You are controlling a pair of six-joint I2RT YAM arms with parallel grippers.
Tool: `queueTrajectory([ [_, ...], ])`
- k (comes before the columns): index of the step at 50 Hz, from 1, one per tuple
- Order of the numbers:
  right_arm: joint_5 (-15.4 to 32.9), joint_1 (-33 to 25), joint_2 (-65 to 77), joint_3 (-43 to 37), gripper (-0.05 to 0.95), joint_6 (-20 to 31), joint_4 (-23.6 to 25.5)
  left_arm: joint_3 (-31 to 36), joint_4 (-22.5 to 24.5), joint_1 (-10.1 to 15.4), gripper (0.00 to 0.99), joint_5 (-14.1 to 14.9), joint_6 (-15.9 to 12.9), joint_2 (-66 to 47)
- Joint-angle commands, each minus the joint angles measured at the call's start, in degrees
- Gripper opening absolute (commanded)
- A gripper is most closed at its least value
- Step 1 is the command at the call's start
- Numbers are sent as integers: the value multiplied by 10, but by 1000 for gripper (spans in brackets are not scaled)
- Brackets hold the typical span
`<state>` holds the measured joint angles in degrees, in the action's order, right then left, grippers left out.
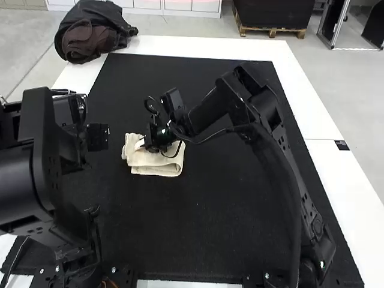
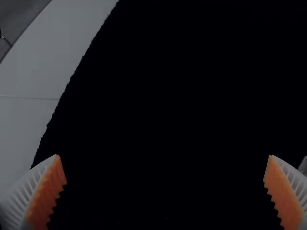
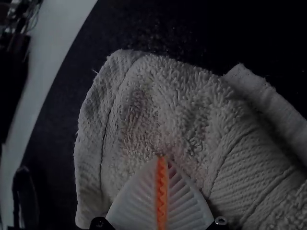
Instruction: Fold the towel.
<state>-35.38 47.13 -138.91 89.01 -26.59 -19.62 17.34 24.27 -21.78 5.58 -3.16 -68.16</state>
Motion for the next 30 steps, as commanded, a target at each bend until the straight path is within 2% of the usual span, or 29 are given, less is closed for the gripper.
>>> queueTrajectory([
  [1,-16,-7,-22,9,-25,18,-11,-8,6,-2,967,4,-1,11],
  [9,-23,-12,-43,0,-25,35,-37,-6,6,-2,967,4,3,13],
  [17,-24,-20,-49,-2,-25,44,-40,0,7,-2,967,3,3,13],
  [30,-36,-26,23,-1,-23,-29,-35,25,-16,-2,967,7,14,22],
])
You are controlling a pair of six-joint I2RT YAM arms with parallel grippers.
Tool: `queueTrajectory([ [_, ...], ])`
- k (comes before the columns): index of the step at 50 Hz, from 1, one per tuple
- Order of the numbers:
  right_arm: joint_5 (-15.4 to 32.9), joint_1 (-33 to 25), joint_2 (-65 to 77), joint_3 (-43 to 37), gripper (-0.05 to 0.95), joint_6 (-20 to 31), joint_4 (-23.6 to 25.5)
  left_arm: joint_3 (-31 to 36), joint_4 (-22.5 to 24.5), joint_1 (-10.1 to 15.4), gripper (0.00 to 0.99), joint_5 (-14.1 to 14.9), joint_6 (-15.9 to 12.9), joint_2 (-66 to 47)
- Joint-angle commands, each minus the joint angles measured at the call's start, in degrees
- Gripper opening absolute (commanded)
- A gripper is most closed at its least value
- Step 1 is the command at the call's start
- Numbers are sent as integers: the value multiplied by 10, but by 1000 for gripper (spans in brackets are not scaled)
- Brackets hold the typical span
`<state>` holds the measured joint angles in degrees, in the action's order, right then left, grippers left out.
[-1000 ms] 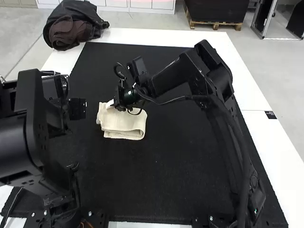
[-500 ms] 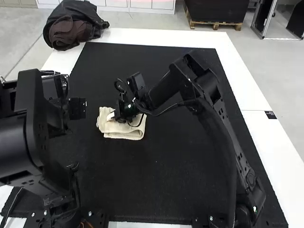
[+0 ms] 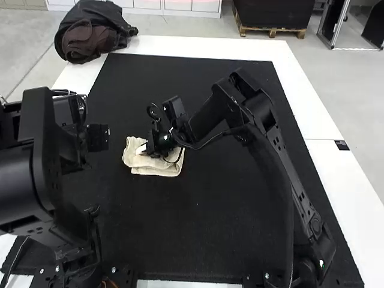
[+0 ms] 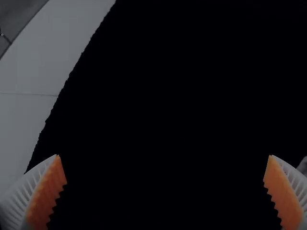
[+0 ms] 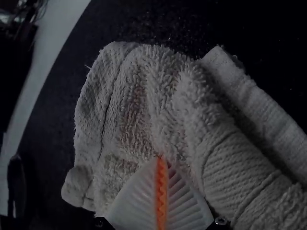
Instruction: Fold the towel.
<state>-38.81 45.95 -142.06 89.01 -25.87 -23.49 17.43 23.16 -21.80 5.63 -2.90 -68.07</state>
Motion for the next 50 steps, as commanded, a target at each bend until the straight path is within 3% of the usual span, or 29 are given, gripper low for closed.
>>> queueTrajectory([
  [1,-2,-15,63,-1,-23,-45,5,29,-9,-2,967,9,14,23],
  [12,-2,-17,127,3,-23,-81,26,59,-52,-1,967,17,28,44],
  [31,14,-41,282,15,-16,-67,114,112,-143,4,967,24,29,124],
  [33,22,-46,301,20,49,-66,124,122,-151,7,967,23,30,131],
  [42,65,-76,398,44,539,-23,194,179,-213,33,967,22,40,174],
  [47,73,-97,463,45,898,6,231,212,-243,48,967,22,54,201],
  [50,83,-111,502,41,918,25,249,231,-264,60,967,22,61,216],
])
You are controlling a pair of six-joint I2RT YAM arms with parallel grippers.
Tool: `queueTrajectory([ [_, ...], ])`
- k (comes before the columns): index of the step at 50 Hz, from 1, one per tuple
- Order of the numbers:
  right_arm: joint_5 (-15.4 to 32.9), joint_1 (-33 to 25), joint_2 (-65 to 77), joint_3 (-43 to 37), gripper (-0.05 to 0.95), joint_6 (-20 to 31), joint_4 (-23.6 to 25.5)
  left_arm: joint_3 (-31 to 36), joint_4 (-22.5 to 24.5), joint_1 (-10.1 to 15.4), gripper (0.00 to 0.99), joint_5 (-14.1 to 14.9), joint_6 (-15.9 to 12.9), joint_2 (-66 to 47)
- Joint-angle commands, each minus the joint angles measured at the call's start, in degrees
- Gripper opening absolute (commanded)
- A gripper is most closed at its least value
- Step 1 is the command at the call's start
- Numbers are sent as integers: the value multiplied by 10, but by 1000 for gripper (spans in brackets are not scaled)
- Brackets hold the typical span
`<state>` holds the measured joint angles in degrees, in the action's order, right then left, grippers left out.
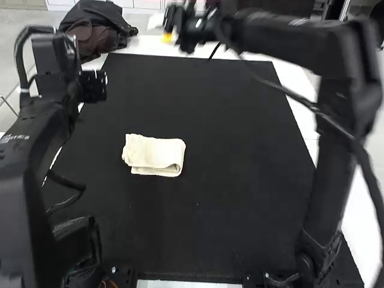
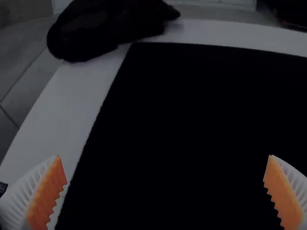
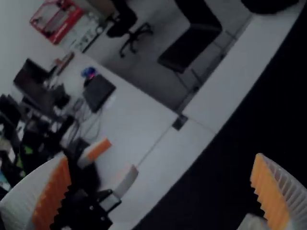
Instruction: Fold the towel.
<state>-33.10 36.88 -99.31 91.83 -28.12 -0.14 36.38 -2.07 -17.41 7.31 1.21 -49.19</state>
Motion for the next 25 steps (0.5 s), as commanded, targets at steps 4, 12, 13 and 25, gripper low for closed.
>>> queueTrajectory([
  [4,41,-46,128,4,918,61,30,61,-38,34,967,5,33,51],
  [12,52,-115,242,-12,918,69,46,81,-67,70,967,-1,51,106],
  [13,53,-123,255,-14,918,73,49,83,-69,74,967,-2,52,113],
  [25,45,-225,440,-90,918,76,63,92,-87,97,967,-6,71,207],
])
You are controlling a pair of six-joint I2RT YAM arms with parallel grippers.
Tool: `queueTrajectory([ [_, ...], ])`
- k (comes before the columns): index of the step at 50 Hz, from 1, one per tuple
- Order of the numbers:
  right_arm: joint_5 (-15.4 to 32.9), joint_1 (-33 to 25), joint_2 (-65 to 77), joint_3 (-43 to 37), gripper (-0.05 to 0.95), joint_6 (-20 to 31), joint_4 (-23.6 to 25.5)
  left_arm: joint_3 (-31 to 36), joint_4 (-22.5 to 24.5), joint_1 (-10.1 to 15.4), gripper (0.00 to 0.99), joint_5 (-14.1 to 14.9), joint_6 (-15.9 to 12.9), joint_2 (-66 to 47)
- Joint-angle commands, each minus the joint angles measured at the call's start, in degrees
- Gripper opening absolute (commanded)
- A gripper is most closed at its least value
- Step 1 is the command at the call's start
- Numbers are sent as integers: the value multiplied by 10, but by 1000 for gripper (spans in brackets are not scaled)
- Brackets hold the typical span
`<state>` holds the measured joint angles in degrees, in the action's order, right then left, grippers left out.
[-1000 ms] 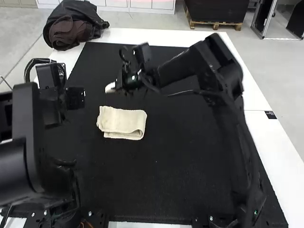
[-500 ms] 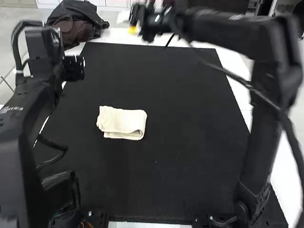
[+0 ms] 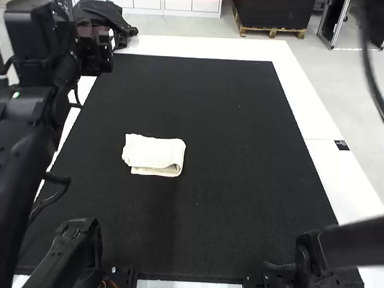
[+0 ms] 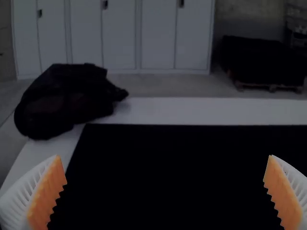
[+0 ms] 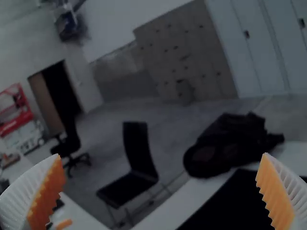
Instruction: Fold the towel.
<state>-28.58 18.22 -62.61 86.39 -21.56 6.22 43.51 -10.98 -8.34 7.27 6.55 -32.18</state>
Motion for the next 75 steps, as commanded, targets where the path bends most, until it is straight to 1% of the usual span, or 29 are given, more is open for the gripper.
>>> queueTrajectory([
  [1,-1,-46,92,-45,918,11,-2,21,4,6,967,-6,20,46],
  [7,4,-86,202,-111,918,11,-24,15,10,3,967,-4,27,103],
  [15,44,-111,340,-187,918,15,-73,-5,15,3,967,-7,25,188],
  [17,52,-114,367,-196,918,27,-73,-10,10,3,967,-7,24,207],
  [25,99,-141,453,-217,918,72,-34,-21,-3,2,967,-8,23,292],
  [28,121,-151,485,-227,918,95,-16,-25,-11,1,969,-9,17,315],
  [32,178,-161,538,-246,918,137,17,-25,-23,-1,967,-21,15,324],
  [33,182,-164,550,-250,918,147,22,-25,-24,-1,967,-22,15,324],
  [36,206,-174,589,-272,918,185,28,-27,-18,0,967,-38,14,324],
  [39,252,-186,631,-308,918,205,15,-30,-24,1,967,-72,10,324],
  [40,276,-187,631,-314,918,206,13,-32,-24,1,967,-79,7,324],
  [41,318,-188,626,-315,918,203,9,-34,-24,1,967,-85,-5,324],
  [42,351,-191,622,-318,918,202,17,-38,-24,0,967,-86,-16,324],
  [43,375,-192,620,-326,918,198,40,-46,-21,-2,967,-87,-29,324],
  [46,385,-187,623,-360,918,201,51,-76,0,-3,967,-88,-51,324],
  [49,382,-183,623,-410,916,216,42,-110,32,-4,967,-88,-80,324],
  [51,359,-183,623,-445,916,234,36,-139,58,-4,967,-88,-106,324],
  [52,345,-182,623,-466,916,239,34,-157,75,-3,967,-88,-125,324],
  [55,340,-182,623,-524,916,258,-15,-208,131,-3,967,-93,-166,324],
  [58,364,-184,623,-598,916,266,-117,-261,199,-4,967,-117,-209,324],
  [61,416,-186,623,-664,916,266,-206,-302,243,-4,969,-138,-216,324],
  [63,453,-186,623,-713,918,267,-272,-331,274,-5,967,-187,-227,324],
  [66,455,-186,624,-774,918,284,-350,-367,317,-3,967,-235,-233,324],
  [68,435,-186,623,-802,918,307,-366,-386,338,-2,967,-268,-236,324],
  [69,416,-186,623,-818,918,315,-367,-398,352,-2,969,-299,-237,324],
  [70,404,-185,623,-829,918,317,-367,-406,360,-2,967,-322,-238,324],
  [72,402,-185,623,-850,918,317,-366,-426,373,-1,967,-357,-239,324],
  [73,400,-185,623,-855,918,317,-366,-432,374,-1,967,-366,-239,324],
  [75,385,-184,623,-864,918,317,-367,-437,344,-1,967,-372,-239,324],
])
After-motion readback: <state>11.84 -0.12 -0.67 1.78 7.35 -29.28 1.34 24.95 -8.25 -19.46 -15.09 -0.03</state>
